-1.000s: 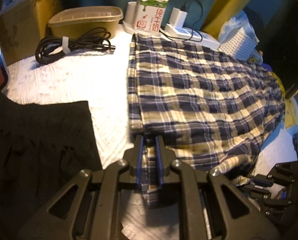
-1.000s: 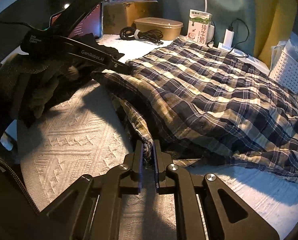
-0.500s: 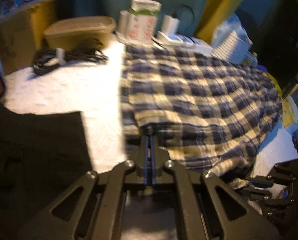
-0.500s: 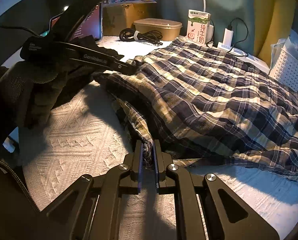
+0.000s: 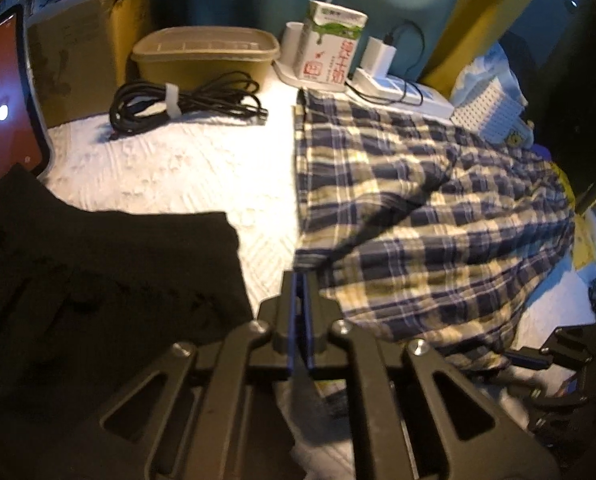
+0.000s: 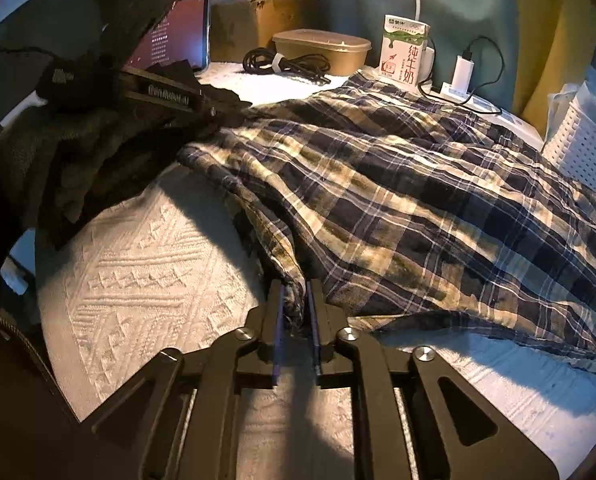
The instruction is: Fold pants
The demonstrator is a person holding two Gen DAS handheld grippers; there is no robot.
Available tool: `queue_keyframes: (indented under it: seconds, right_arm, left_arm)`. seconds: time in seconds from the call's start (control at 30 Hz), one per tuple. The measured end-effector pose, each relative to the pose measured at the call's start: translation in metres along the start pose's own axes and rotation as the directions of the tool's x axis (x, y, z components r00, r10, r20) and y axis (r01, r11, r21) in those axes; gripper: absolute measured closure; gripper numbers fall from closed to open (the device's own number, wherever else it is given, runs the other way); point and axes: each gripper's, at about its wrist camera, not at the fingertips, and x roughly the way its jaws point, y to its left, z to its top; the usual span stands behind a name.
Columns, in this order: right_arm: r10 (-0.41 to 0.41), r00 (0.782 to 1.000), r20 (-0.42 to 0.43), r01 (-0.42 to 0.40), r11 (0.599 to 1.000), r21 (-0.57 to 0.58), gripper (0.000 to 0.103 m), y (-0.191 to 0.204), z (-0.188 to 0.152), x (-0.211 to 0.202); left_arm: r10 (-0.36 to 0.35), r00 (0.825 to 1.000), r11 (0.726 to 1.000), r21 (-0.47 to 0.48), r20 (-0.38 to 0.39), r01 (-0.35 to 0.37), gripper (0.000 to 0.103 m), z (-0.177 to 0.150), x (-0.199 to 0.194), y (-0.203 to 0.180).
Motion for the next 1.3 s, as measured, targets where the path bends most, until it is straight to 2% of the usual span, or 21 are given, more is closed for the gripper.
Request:
queue_keyframes:
  seconds: [0.03,0.1,0.13,0.23,0.33,0.43,0.5,0.7,0.8,0.93,1.13,1.2,1.3]
  right_arm:
    - [0.008,1.000,-0.007,-0.008,1.000,-0.007,0.049,0.000,-0.001,-0.002]
    - [0.007,1.000,-0.002,-0.007,1.000,-0.022,0.028,-0.001,-0.002,-0.012]
    - [0.005,1.000,0.003,-0.005,1.000,-0.018,0.026,-0.002,-0.002,-0.015]
    - [-0.015,0.999,0.035,0.014,1.000,0.017,0.026,-0.017,0.001,-0.028]
    - [-0.087,0.993,0.076,0.083,0.995,0.058,0.026,-0.042,0.010,-0.041]
    - [-0.164,0.983,0.085,0.156,0.984,0.092,0.026,-0.073,0.018,-0.040]
    - [-0.226,0.971,0.077,0.216,0.968,0.127,0.026,-0.098,0.021,-0.033]
    - [-0.253,0.967,0.011,0.245,0.947,0.206,0.036,-0.154,0.027,-0.003]
    - [-0.268,0.963,-0.034,0.269,0.939,0.215,0.037,-0.166,0.027,0.015]
    - [-0.297,0.953,-0.054,0.300,0.919,0.255,0.037,-0.180,0.029,0.028]
    - [-0.342,0.938,-0.051,0.341,0.892,0.297,0.037,-0.194,0.027,0.020]
    - [-0.373,0.927,-0.046,0.368,0.875,0.316,0.037,-0.197,0.023,0.006]
    - [-0.390,0.921,-0.004,0.365,0.858,0.362,0.037,-0.201,0.012,-0.025]
  left_arm:
    - [-0.004,1.000,1.000,-0.005,0.019,0.004,0.094,0.002,-0.005,0.002]
    - [0.052,0.996,0.999,0.013,0.076,-0.053,0.094,0.006,-0.021,0.003]
    - [0.066,0.993,0.998,0.017,0.094,-0.068,0.094,0.007,-0.025,0.004]
    - [0.067,0.988,0.998,0.005,0.137,-0.069,0.093,0.017,-0.038,0.009]
    - [0.041,0.987,0.998,0.037,0.152,-0.047,0.093,0.033,-0.037,0.002]
    - [-0.036,0.995,0.992,0.124,0.090,0.025,0.093,0.045,-0.017,-0.020]
    - [-0.076,0.997,0.980,0.187,0.015,0.072,0.093,0.053,0.008,-0.034]
    - [0.028,0.993,0.966,0.260,-0.117,0.004,0.093,0.073,0.082,-0.045]
    - [0.048,0.993,0.957,0.289,-0.109,-0.015,0.093,0.084,0.092,-0.046]
    - [0.117,0.991,0.942,0.323,-0.070,-0.088,0.093,0.096,0.102,-0.046]
    - [0.220,0.975,0.946,0.251,-0.031,-0.206,0.093,0.119,0.107,-0.028]
    - [0.197,0.980,0.960,0.206,-0.010,-0.191,0.093,0.125,0.095,-0.020]
    - [0.109,0.993,0.976,0.185,0.047,-0.115,0.093,0.127,0.069,-0.024]
